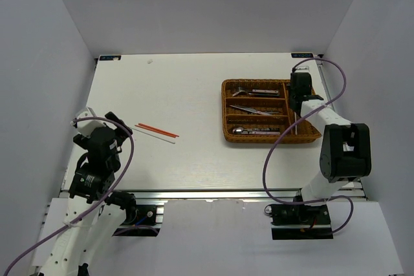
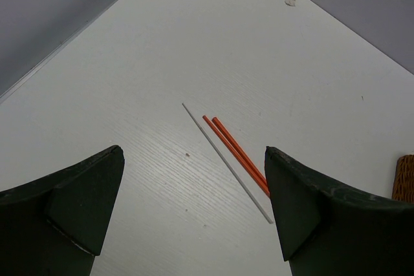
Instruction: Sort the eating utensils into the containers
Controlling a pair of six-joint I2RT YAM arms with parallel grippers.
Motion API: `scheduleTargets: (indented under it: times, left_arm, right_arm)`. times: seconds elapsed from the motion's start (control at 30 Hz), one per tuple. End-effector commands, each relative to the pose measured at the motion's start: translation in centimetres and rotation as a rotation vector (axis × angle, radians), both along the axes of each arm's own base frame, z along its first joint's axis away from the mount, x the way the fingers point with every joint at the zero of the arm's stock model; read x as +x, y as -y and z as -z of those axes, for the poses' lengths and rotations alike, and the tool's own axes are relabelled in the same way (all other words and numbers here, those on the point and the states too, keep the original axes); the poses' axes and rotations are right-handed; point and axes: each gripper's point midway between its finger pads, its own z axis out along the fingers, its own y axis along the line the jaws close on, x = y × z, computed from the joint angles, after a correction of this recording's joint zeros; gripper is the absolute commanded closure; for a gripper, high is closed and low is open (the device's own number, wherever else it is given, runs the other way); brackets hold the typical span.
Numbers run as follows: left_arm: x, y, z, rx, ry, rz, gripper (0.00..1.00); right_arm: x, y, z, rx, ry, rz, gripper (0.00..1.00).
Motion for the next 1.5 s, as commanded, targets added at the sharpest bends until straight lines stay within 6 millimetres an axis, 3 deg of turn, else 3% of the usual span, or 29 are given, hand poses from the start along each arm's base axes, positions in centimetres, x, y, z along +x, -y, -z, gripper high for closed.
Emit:
scheduleTargets:
  times: [0.0,0.03,0.1,0.13,0.17,0.2,0.23,0.3,0.33,0.37,0.4,0.43,0.47,0.5,0.53,0.57,0.6,0.63,0.73,0.9,1.2,1.47]
  left_arm:
    - [0.0,0.2,-0.1,-0.002,0.014,0.015,0.02]
    - [0.0,0.2,-0.1,0.0,0.012,0.015,0.02]
    - [0.0,0.1,-0.1,0.002,0.009,0.011,0.02]
    - [0.0,0.1,-0.1,0.002,0.01,0.008,0.02]
    - [-0.1,0.0,-0.2,0.002,0.014,0.005,0.02]
    - [-0.1,0.0,-0.2,0.004,0.011,0.004,0.02]
    - [-0.1,0.0,-0.2,0.004,0.01,0.0,0.02]
    - [0.0,-0.1,0.1,0.005,0.001,-0.005,0.02]
    - [-0.1,-0.3,0.1,0.008,-0.003,-0.017,0.02]
    - [-0.1,-0.4,0.0,0.008,-0.002,-0.024,0.02]
    - [-0.2,-0.4,0.1,0.011,-0.01,-0.029,0.02]
    - [-0.2,-0.5,0.1,0.009,-0.007,-0.032,0.02]
    - [-0.2,-0.6,0.0,0.009,-0.002,-0.035,0.02]
    - [-0.3,-0.6,0.0,0.008,0.0,-0.037,0.02]
    - [-0.3,-0.6,0.0,0.006,0.002,-0.038,0.02]
    - [-0.3,-0.7,-0.1,0.009,0.005,-0.045,0.02]
    - [-0.4,-0.8,-0.1,0.008,0.003,-0.048,0.02]
    - [-0.4,-0.8,-0.1,0.008,0.003,-0.052,0.02]
    - [-0.6,-1.0,-0.2,0.01,0.004,-0.064,0.02]
    - [-0.5,-1.0,-0.1,0.012,-0.002,-0.062,0.02]
    - [-0.4,-0.9,-0.1,0.013,-0.006,-0.059,0.02]
    - [-0.3,-0.8,0.0,0.017,-0.014,-0.052,0.02]
  right_arm:
    - [1.2,-0.8,-1.9,0.047,0.045,-0.006,0.91]
    - [1.3,-2.6,-3.3,0.112,0.063,-0.057,0.72]
    - [1.4,-6.0,-5.6,0.201,0.106,-0.129,0.58]
    - [1.1,-11.4,-7.1,0.254,0.139,-0.276,0.25]
    - [0.6,-14.5,-9.3,0.268,0.196,-0.347,0.18]
    - [0.1,-17.4,-10.2,0.274,0.217,-0.416,0.14]
    - [-1.6,-23.1,-11.0,0.313,0.223,-0.562,0.11]
    - [-2.5,-28.7,-10.8,0.374,0.189,-0.69,0.11]
    - [-4.3,-32.5,-10.4,0.4,0.166,-0.785,0.11]
    - [-4.4,-34.6,-8.2,0.382,0.12,-0.814,0.12]
    - [-4.4,-36.6,-8.9,0.376,0.132,-0.849,0.13]
    - [-5.6,-39.1,-8.5,0.352,0.121,-0.892,0.18]
    - [-6.0,-40.6,-5.5,0.313,0.051,-0.911,0.21]
    - [-5.7,-42.5,-6.7,0.31,0.077,-0.931,0.27]
    - [-7.0,-44.5,-6.3,0.297,0.068,-0.973,0.4]
    - [-7.3,-45.7,-4.2,0.276,0.025,-0.989,0.43]
    - [-7.5,-46.9,-4.8,0.275,0.032,-1.002,0.47]
    - [-8.5,-48.2,-3.4,0.269,0.001,-1.031,0.54]
    - [-10.9,-50.9,-2.8,0.3,-0.022,-1.117,0.61]
    - [-12.9,-53.0,0.3,0.283,-0.113,-1.169,0.67]
    - [-15.3,-53.9,3.1,0.27,-0.197,-1.243,0.62]
    - [-15.4,-54.2,5.3,0.252,-0.242,-1.261,0.59]
